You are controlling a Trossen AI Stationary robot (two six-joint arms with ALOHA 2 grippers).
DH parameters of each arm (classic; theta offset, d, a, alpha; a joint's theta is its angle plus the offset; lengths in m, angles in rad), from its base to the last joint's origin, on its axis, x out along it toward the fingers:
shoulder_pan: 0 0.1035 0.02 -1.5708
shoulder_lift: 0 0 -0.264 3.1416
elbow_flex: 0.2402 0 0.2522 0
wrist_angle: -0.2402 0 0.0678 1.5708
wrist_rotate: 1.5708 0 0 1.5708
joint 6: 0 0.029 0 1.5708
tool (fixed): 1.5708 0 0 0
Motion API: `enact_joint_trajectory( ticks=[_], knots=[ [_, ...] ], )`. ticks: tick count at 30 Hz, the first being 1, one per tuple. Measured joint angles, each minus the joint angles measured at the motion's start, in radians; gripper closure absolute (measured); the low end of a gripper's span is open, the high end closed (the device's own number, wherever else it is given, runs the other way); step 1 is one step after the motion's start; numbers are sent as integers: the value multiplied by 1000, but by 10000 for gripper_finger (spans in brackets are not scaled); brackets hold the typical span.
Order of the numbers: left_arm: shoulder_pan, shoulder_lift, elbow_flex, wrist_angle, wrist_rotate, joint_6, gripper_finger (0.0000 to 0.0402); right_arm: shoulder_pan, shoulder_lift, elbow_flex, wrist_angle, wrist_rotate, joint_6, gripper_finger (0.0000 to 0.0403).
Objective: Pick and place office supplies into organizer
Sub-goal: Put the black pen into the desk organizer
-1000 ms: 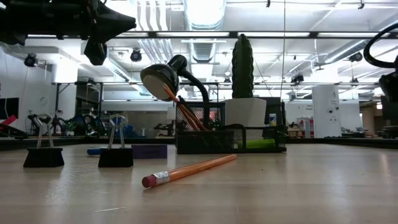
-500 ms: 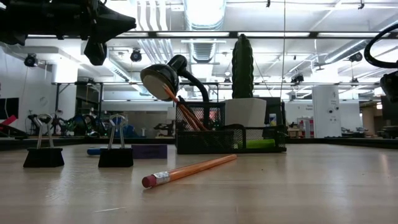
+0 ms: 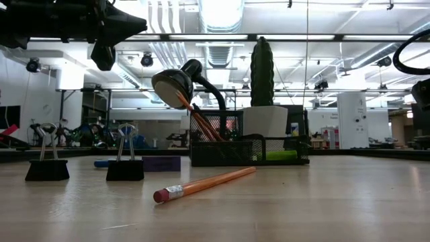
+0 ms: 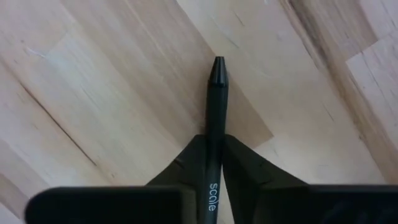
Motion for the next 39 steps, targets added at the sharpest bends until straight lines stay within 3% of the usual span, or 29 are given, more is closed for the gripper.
enact_joint_trajectory(
  ticks=[3,33,39],
  knots=[
    [0,0,0,0,0,0,378,0,0,0,0,-1,11,383],
    [0,0,0,-1,-1,0,378,-1,-1,87,4,48,37,388],
    [0,0,0,-1,-1,5,378,-1,-2,119,9,142,39,388]
  ],
)
